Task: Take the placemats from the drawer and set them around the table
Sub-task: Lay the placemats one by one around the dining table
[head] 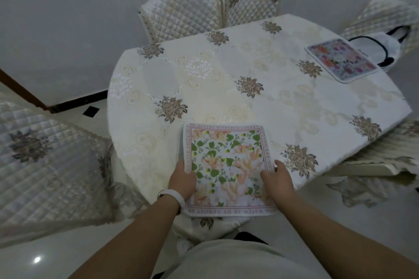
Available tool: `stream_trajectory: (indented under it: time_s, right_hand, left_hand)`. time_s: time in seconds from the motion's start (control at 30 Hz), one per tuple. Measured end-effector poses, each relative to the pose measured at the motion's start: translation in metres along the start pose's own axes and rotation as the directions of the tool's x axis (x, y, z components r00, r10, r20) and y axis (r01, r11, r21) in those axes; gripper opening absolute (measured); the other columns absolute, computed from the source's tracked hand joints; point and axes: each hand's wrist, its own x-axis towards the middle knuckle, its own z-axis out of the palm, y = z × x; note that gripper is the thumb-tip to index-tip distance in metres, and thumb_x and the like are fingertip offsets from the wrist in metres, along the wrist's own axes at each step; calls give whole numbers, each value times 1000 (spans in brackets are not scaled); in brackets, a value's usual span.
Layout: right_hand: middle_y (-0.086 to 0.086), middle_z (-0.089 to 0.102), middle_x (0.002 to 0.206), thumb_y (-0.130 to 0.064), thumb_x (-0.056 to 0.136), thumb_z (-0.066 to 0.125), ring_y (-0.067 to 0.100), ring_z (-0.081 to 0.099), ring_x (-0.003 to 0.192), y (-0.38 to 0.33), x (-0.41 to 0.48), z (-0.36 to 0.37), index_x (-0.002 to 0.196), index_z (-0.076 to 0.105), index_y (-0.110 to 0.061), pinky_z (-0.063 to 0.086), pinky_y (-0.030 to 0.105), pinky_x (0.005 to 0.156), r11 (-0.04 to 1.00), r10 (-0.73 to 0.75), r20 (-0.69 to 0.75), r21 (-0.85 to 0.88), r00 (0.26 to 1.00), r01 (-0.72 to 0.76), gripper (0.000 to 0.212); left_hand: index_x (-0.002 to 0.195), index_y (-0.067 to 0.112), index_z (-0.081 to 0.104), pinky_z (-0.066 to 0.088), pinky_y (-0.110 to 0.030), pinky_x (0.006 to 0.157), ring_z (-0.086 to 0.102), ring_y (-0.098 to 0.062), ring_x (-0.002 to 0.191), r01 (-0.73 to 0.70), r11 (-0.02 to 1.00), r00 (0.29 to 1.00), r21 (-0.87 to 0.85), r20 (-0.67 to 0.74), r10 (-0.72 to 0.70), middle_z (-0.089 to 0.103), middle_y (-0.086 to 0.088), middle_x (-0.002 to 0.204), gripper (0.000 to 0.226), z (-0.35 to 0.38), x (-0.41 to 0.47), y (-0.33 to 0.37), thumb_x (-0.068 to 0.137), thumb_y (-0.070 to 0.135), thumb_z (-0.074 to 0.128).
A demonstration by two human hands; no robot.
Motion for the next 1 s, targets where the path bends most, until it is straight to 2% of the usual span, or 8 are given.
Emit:
stream_trajectory:
  time_s: [0.17, 0.23, 0.3, 0.4, 0.7, 0.83, 0.93, 1.0]
  right_hand:
    - [5, 70, 91, -12, 88, 54, 23, 67, 78, 1, 1, -12, 95, 65, -13, 54, 32, 64, 992, 126, 38, 8, 991, -127, 13]
    - [4, 70, 92, -10, 89, 52, 21, 66, 78, 6, -2, -16, 91, 64, -16, 53, 30, 61, 988, 151, 40, 11, 988, -151, 14]
    - [3, 69, 94, -11, 91, 50, 22, 66, 83, 12, -5, -21, 95, 62, -17, 57, 36, 69, 986, 166, 11, 13, 986, -166, 14]
    - [2, 68, 96, -12, 92, 48, 25, 67, 86, 25, -14, -31, 103, 61, -17, 59, 46, 77, 984, 177, -50, 4, 983, -177, 18]
    - [1, 70, 103, -10, 91, 48, 20, 66, 89, 47, -24, -66, 114, 64, -18, 57, 40, 79, 990, 142, -135, 35, 981, -138, 29]
    - [1, 70, 105, -11, 91, 49, 22, 66, 93, 47, -19, -79, 117, 63, -19, 58, 43, 81, 995, 92, -104, 50, 990, -87, 31]
    - [-2, 68, 100, -13, 91, 49, 19, 65, 88, 52, -14, -101, 110, 62, -23, 57, 37, 72, 996, 66, -97, 67, 993, -59, 25]
    - [-5, 67, 94, -14, 91, 48, 14, 64, 80, 60, -11, -123, 103, 60, -25, 53, 26, 56, 997, 35, -103, 76, 994, -27, 20]
  left_hand:
    - [111, 29, 55, 47, -24, 65, 61, -10, 86, -24, 994, 1000, -102, -3, 24, 65, 6, 102, 30, 7, -2, 0, 90, 10, 50]
    - [113, 27, 57, 52, -28, 69, 63, -15, 89, -56, 990, 998, -126, 12, 58, 66, 5, 102, 31, 11, 1, 2, 90, 7, 49]
    - [120, 25, 56, 55, -34, 78, 64, -17, 91, -79, 986, 995, -144, 43, 86, 67, 3, 105, 35, 20, 3, 4, 90, 7, 49]
    - [117, 27, 56, 52, -26, 66, 63, -11, 85, -71, 985, 993, -158, 80, 84, 66, 8, 99, 33, 39, 2, 5, 92, 8, 50]
    - [120, 21, 57, 59, -34, 68, 67, -20, 89, -74, 977, 978, -198, 176, 110, 67, -2, 107, 30, 70, -19, 22, 94, 7, 50]
    - [116, 28, 58, 52, -15, 53, 66, -8, 83, -105, 970, 982, -218, 129, 135, 68, 5, 103, 33, 77, -33, 39, 93, 5, 51]
    - [118, 29, 54, 58, -28, 56, 69, -19, 83, -129, 970, 981, -204, 114, 155, 68, 1, 104, 36, 95, -43, 57, 93, 4, 51]
    - [120, 29, 52, 61, -37, 61, 70, -22, 82, -139, 973, 980, -185, 117, 162, 67, 1, 104, 37, 117, -52, 70, 93, 4, 50]
